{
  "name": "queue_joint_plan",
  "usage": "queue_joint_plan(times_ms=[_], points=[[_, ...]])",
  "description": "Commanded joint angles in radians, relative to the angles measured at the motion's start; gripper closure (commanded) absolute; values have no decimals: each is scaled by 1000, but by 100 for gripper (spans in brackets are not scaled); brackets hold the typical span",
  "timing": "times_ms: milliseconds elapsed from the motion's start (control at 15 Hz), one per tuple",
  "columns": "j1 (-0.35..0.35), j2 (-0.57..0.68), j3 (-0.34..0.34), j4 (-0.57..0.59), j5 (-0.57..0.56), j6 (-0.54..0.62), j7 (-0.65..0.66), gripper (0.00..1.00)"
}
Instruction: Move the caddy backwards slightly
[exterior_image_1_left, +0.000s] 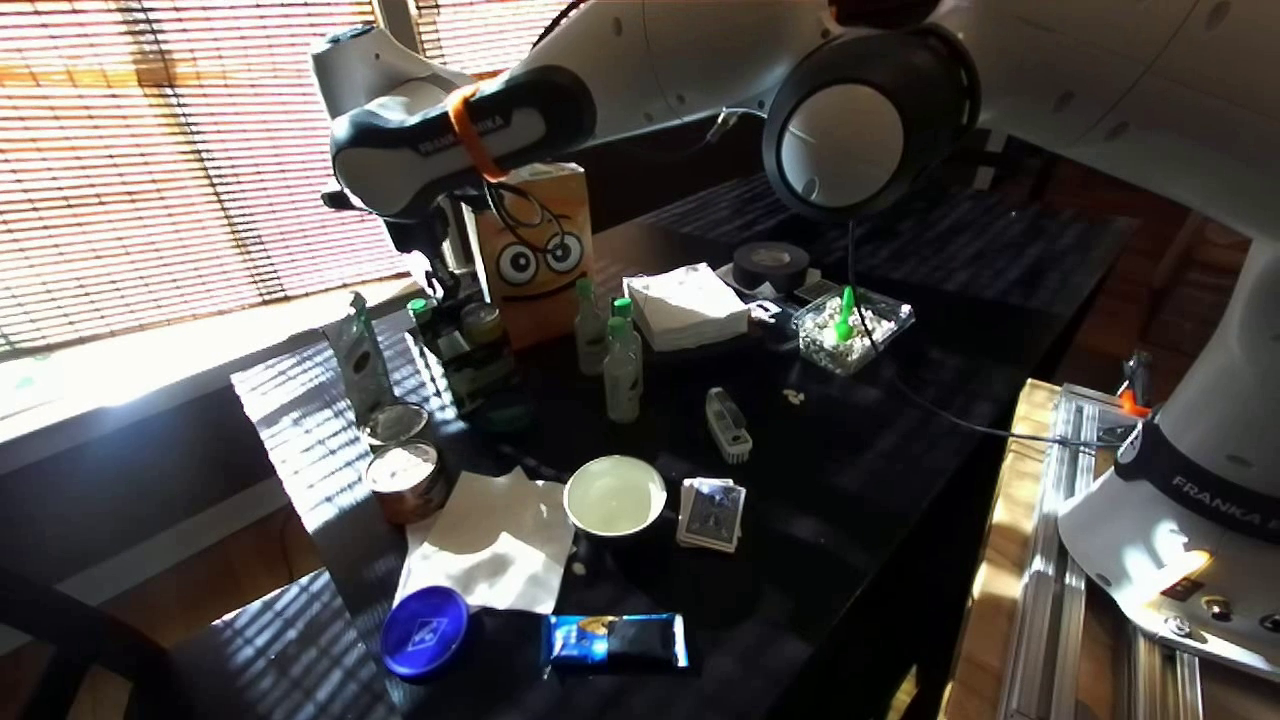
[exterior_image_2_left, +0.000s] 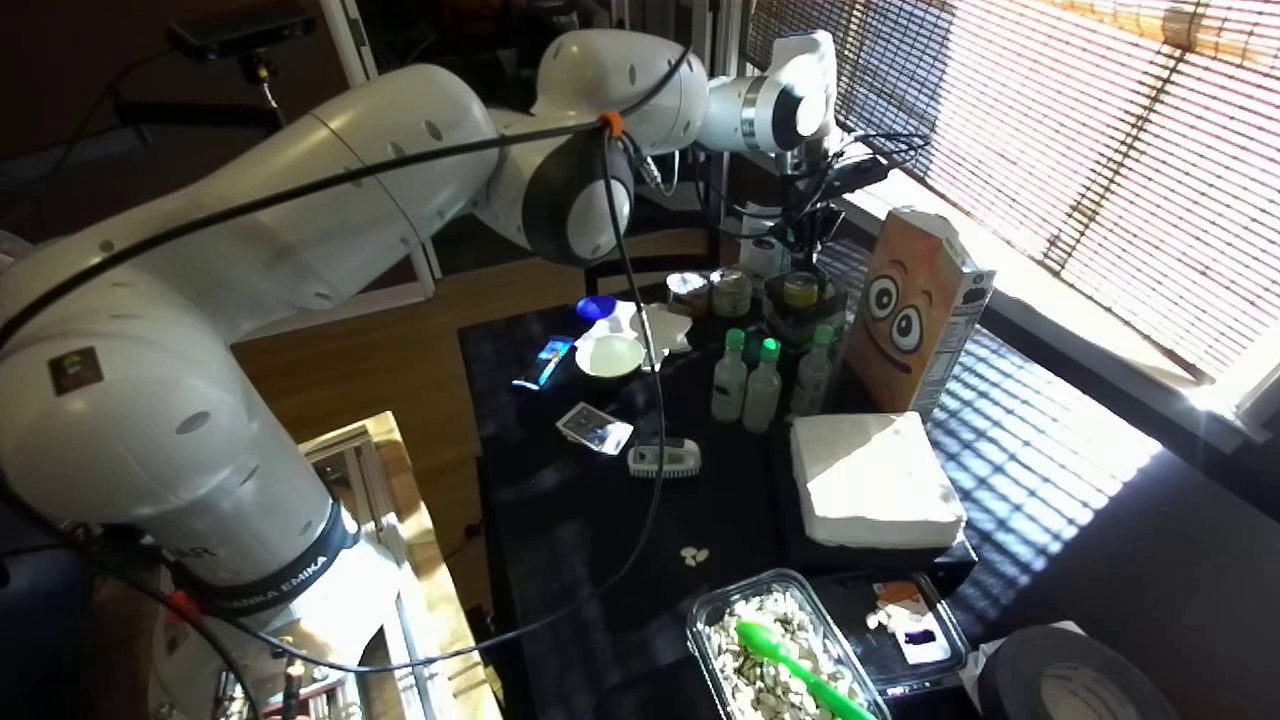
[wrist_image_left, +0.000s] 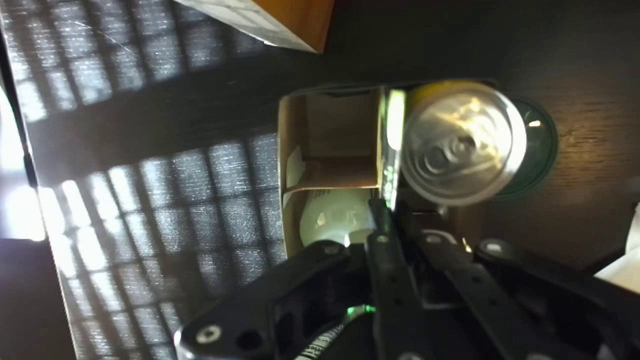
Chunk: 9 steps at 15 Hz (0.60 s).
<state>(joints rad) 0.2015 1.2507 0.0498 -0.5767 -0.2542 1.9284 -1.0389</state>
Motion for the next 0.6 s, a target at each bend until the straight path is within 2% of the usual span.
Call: queue_joint_plan(times_ms=[0, 333, 400, 467, 533], points=[[3, 31, 16, 92, 26, -85, -19, 68], [10, -34, 65, 98, 58, -119, 14, 35], [24, -9, 53, 180, 90, -167, 6, 27], [27, -17, 58, 194, 104, -187, 4, 21], [23, -89, 59, 101, 122, -170, 14, 13]])
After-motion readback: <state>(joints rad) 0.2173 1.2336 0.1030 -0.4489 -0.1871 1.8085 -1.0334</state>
